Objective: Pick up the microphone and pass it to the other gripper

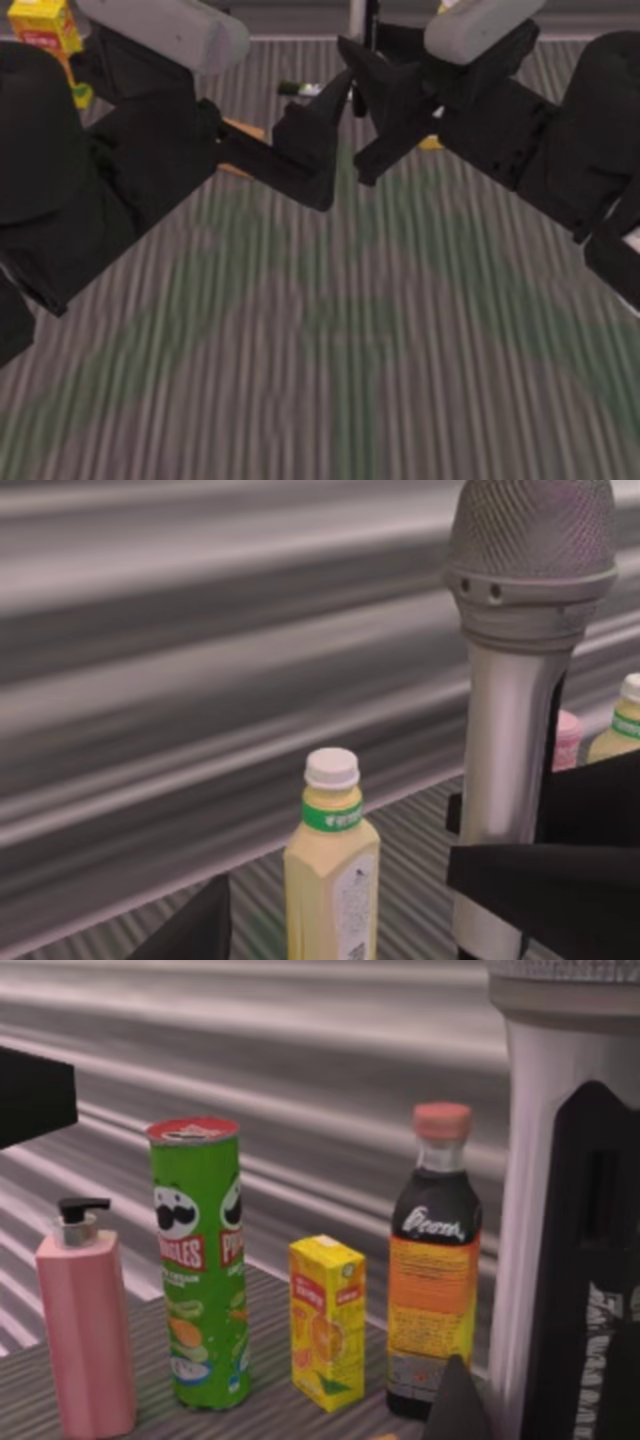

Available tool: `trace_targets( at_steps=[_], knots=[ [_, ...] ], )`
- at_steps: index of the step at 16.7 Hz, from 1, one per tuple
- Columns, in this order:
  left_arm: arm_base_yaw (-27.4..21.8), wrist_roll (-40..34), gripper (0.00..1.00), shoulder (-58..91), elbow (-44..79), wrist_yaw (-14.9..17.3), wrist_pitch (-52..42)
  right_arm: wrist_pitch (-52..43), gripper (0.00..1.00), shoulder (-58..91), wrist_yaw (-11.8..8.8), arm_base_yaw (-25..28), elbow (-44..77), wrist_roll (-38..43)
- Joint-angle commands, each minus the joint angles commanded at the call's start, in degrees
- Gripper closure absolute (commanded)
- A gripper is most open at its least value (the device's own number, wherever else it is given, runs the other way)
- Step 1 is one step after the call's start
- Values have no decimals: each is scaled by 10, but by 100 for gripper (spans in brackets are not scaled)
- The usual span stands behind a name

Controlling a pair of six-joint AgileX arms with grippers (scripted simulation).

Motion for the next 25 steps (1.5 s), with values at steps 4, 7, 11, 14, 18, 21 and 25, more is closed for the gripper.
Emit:
trace_targets(
  at_steps=[4, 7, 11, 14, 18, 21, 25],
  knots=[
    [2, 0, 0, 21, 16, 2, 7, 0, 100, 0, 0, 0, 0, 0],
    [4, 1, 0, 97, 66, 5, 33, 0, 100, 0, 0, 0, 0, 0],
    [10, 1, 0, 210, 138, 13, 70, 0, 100, 0, 0, 0, 0, 0],
    [12, 2, 0, 241, 160, 16, 81, 0, 100, 0, 0, 0, 0, 0],
    [12, 2, 8, 241, 160, 16, 81, 0, 100, 0, 0, 0, 0, 0],
    [12, 2, 30, 241, 160, 16, 81, 0, 100, 0, 0, 0, 0, 0],
    [12, 2, 60, 241, 160, 16, 81, 0, 100, 0, 0, 0, 0, 0]
  ],
)
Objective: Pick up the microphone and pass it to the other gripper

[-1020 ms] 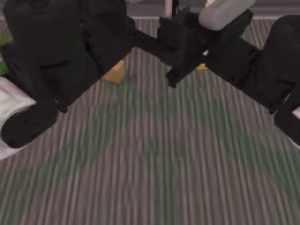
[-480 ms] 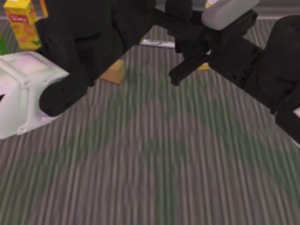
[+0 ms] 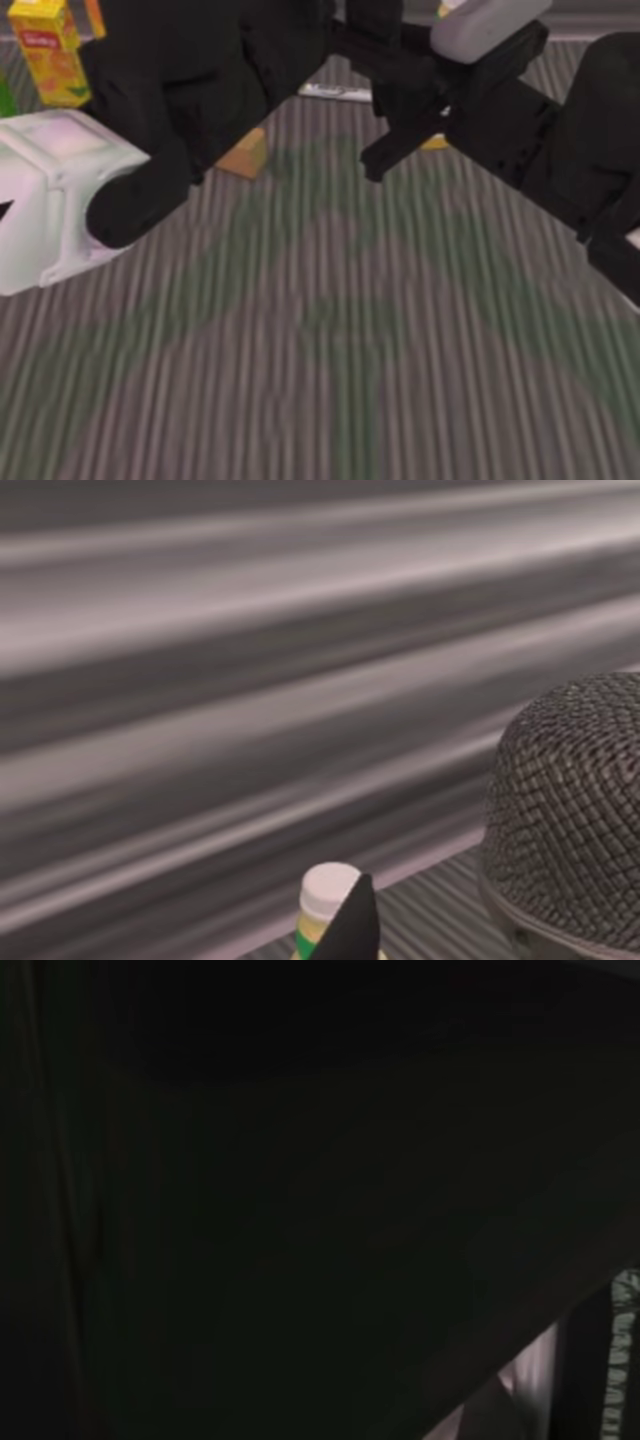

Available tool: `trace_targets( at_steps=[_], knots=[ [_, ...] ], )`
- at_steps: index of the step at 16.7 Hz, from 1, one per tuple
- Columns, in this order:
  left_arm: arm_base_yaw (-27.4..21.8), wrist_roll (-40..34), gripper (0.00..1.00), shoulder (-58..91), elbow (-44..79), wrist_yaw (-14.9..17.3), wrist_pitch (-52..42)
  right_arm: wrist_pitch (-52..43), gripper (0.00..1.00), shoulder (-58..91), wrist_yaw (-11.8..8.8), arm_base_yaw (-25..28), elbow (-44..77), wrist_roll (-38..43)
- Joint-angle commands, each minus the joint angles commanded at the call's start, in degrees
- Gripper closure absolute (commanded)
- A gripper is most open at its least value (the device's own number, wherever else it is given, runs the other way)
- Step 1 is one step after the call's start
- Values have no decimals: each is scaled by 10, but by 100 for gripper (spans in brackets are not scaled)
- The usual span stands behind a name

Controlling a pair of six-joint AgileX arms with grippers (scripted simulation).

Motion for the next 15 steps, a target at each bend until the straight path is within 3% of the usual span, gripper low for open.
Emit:
trace_targets(
  at_steps=[5, 14, 15],
  knots=[
    [0, 0, 98, 0, 0, 0, 0, 0, 100, 0, 0, 0, 0, 0],
    [0, 0, 100, 0, 0, 0, 0, 0, 100, 0, 0, 0, 0, 0],
    [0, 0, 100, 0, 0, 0, 0, 0, 92, 0, 0, 0, 0, 0]
  ],
)
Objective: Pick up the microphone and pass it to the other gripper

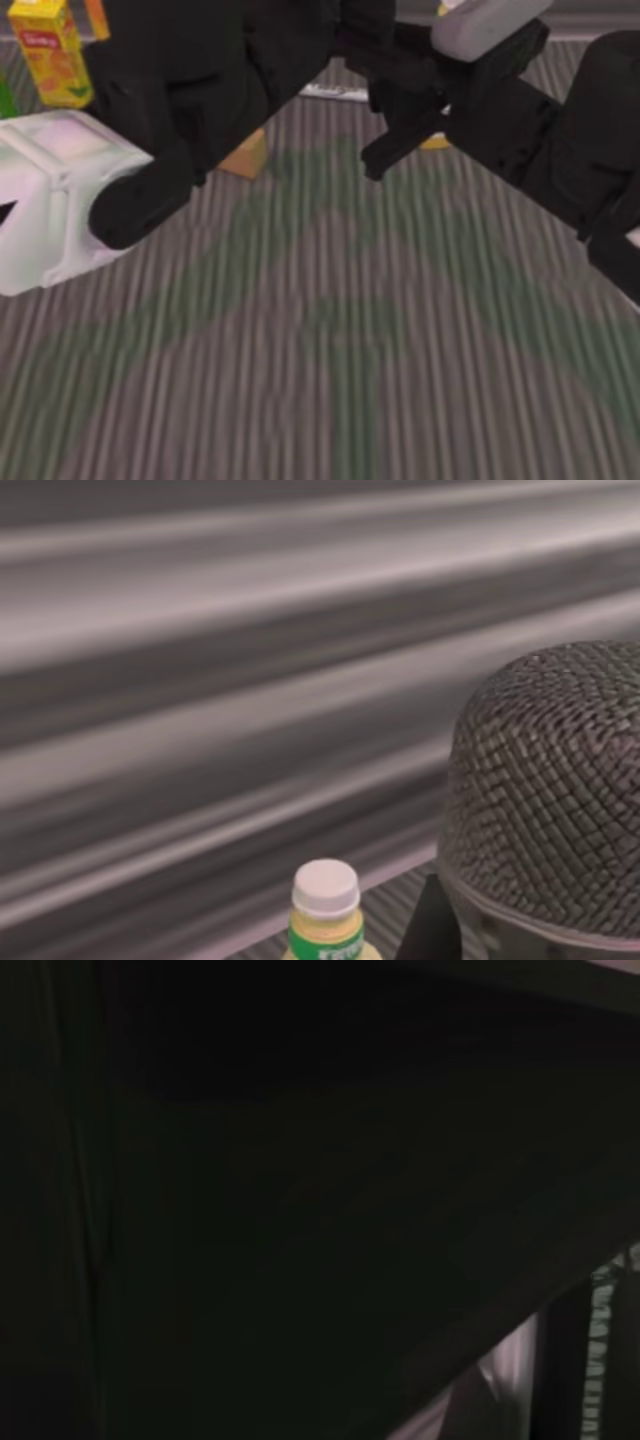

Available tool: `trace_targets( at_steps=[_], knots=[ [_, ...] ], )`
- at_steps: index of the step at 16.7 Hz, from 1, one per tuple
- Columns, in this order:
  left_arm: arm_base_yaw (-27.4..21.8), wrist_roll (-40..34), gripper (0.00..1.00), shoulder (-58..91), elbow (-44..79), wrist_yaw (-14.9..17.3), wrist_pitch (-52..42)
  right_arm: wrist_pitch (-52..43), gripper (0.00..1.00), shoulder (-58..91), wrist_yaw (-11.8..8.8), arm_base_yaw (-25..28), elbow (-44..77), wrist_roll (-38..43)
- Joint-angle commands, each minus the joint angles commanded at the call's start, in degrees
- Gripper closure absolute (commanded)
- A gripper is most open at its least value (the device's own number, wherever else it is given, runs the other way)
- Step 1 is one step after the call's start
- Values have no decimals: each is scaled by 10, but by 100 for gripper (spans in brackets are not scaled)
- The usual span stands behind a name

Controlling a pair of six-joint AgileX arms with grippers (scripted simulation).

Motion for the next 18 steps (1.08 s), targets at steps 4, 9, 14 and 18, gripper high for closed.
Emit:
trace_targets(
  at_steps=[4, 9, 14, 18],
  knots=[
    [0, 0, 100, 0, 0, 0, 0, 0, 62, 0, 0, 0, 0, 0],
    [0, 0, 100, 0, 0, 0, 0, 0, 25, 0, 0, 0, 0, 0],
    [0, 0, 100, 0, 0, 0, 0, 0, 0, 0, 0, 0, 0, 0],
    [0, 0, 100, 0, 0, 0, 0, 0, 0, 0, 0, 0, 0, 0]
  ],
)
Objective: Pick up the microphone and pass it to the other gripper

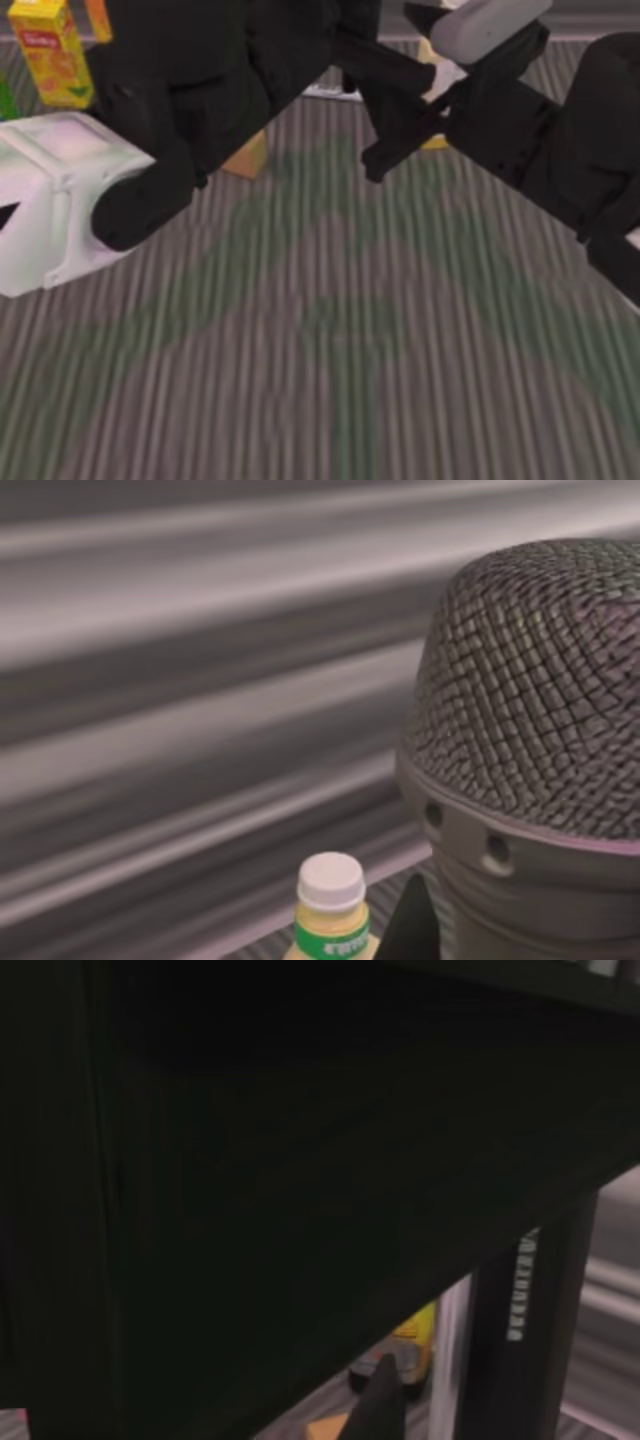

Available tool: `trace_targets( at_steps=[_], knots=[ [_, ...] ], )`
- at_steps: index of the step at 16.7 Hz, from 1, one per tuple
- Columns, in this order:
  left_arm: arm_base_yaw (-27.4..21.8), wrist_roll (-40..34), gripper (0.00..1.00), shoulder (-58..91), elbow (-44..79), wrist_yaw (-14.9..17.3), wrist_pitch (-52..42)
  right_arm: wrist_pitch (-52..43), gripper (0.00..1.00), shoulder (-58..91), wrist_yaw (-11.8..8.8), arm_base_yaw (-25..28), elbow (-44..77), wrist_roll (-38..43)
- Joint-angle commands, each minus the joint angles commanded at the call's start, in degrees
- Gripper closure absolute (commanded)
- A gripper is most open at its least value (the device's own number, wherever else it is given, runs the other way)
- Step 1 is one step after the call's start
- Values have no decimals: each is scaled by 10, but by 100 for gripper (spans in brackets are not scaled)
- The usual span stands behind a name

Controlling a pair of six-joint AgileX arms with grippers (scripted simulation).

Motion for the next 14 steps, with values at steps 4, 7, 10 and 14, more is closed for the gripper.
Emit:
trace_targets(
  at_steps=[4, 7, 10, 14],
  knots=[
    [-2, 7, 100, -5, 3, -3, -1, -3, 0, 4, 9, -12, -5, -5],
    [21, 8, 100, -22, -12, 16, -5, -11, 0, -37, 3, -18, -41, -5],
    [58, 9, 100, -49, -34, 48, -9, -23, 0, -112, -7, -26, -97, -5],
    [86, 9, 100, -69, -51, 73, -12, -31, 0, -159, -17, -30, -139, -5]
  ],
)
